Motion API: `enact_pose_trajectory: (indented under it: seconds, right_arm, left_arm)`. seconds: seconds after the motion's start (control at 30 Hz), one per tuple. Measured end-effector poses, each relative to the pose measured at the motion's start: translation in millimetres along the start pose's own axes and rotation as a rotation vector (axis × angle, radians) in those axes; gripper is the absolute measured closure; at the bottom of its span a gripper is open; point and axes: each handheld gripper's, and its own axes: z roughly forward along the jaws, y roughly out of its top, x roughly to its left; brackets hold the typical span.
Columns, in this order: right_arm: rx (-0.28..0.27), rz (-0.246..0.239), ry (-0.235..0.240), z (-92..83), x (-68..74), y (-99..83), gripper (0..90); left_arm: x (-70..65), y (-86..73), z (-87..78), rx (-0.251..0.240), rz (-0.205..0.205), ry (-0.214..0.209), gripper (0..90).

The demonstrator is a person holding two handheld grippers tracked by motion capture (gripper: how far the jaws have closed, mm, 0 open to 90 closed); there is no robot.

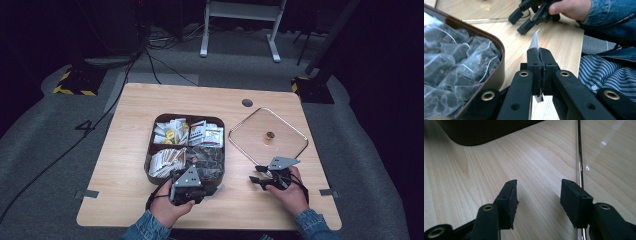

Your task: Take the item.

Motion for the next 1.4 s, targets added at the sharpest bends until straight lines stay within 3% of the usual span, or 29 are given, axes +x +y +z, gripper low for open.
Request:
enact_pose_trajectory:
  seconds: [0.43,0.8,1.17,1.23,1.33,1.4]
  right_arm:
    - [0.000,-0.001,-0.001,0.0,0.1,0.0,48.2]
    - [0.000,-0.002,-0.001,0.0,0.2,0.0,48.1]
    - [0.000,-0.001,-0.001,0.0,0.2,0.0,48.2]
    - [0.000,-0.001,-0.001,0.0,0.2,0.0,48.2]
    - [0.000,-0.001,-0.001,0.0,0.1,0.0,48.2]
    - [0.000,-0.001,-0.001,0.0,0.1,0.0,48.1]
  left_arm:
    - [4.4,-10.4,14.5,0.052,-0.008,0.007,87.9]
    - [1.2,-13.3,24.9,0.116,0.025,0.030,87.8]
    - [-0.7,-15.0,31.4,0.148,0.035,0.023,87.1]
    - [-1.0,-15.1,31.7,0.146,0.023,0.006,83.1]
    - [-2.0,-14.1,30.1,0.117,-0.011,-0.018,64.2]
    - [-2.2,-12.2,26.3,0.083,-0.026,-0.035,59.8]
